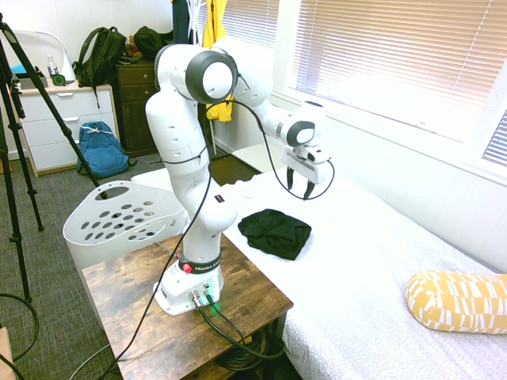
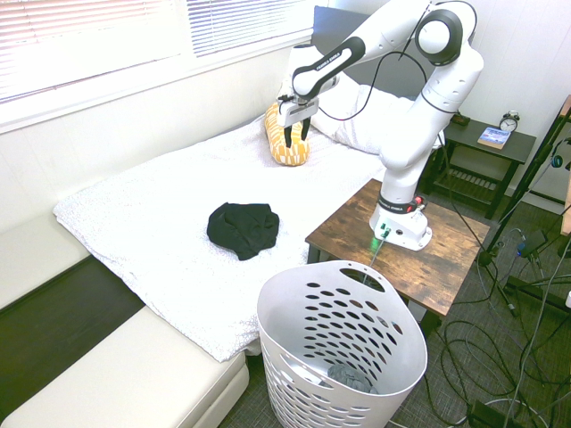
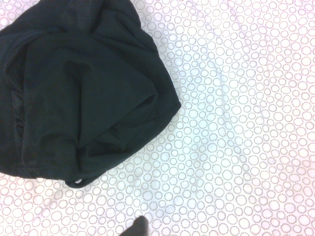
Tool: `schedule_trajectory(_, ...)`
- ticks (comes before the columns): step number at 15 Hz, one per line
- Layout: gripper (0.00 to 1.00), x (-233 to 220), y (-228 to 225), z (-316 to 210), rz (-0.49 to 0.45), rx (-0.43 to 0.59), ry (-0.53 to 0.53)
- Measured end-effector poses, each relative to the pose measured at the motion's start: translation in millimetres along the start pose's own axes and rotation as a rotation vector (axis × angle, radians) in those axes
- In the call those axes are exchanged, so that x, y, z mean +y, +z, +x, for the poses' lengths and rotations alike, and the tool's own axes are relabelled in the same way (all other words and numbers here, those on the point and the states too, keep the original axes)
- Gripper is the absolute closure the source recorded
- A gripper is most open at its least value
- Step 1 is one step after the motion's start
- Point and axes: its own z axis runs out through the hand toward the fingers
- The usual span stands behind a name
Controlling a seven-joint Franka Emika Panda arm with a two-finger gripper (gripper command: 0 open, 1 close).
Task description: Put my clothes in the laundry bag
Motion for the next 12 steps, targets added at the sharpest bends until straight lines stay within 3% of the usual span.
schedule_trajectory(3, 0.0, -12, -1, 3, -0.003, 0.036, -0.021)
schedule_trajectory(6, 0.0, -74, 16, -2, -0.033, 0.147, -0.069)
schedule_trajectory(9, 0.0, -135, 78, -25, -0.055, 0.205, -0.113)
schedule_trajectory(12, 0.0, -167, 159, -30, -0.058, 0.205, -0.148)
